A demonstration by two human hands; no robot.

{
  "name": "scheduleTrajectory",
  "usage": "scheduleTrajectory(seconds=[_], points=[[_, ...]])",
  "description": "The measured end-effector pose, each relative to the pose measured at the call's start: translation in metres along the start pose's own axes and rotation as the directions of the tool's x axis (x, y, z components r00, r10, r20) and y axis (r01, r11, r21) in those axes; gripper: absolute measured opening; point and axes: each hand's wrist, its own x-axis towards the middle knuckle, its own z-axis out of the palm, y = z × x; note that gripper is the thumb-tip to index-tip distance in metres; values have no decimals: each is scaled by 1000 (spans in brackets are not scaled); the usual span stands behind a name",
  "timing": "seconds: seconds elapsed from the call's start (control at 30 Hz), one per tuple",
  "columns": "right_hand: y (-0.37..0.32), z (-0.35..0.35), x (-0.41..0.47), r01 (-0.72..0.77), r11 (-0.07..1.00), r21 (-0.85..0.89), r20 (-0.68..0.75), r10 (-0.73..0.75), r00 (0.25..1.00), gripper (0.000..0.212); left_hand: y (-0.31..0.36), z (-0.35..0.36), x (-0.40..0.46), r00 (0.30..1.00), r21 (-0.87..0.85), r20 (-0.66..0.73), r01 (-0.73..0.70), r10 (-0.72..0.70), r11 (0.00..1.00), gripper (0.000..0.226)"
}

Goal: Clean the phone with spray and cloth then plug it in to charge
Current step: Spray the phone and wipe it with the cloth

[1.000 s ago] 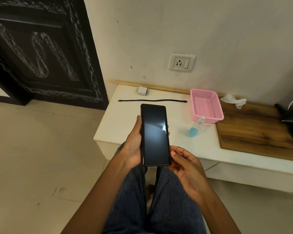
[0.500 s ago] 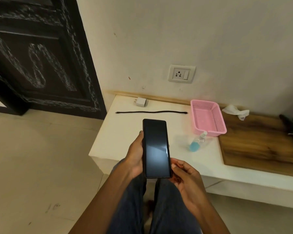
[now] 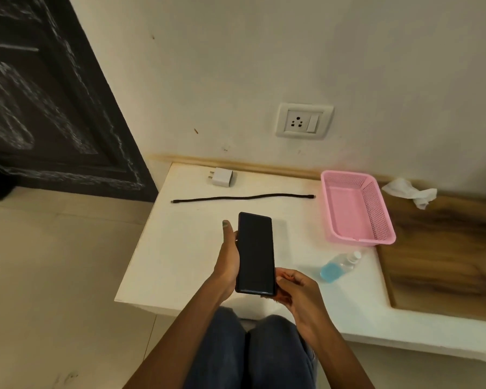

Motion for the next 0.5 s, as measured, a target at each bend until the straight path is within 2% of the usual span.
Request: scheduleTrajectory(seconds=[0.2, 0.33, 0.5], points=[[17, 7, 46, -83, 992, -92, -65, 77, 995, 22, -17, 5, 34, 995, 96, -89, 57, -49, 994, 72], [10, 13, 49, -49, 992, -115, -90, 39, 995, 19, -11, 7, 38, 991, 166, -133, -9, 31, 986, 86], [26, 4, 43, 4, 966, -259, -116, -36, 993, 14, -27, 9, 37, 992, 252, -116, -17, 48, 968, 66]])
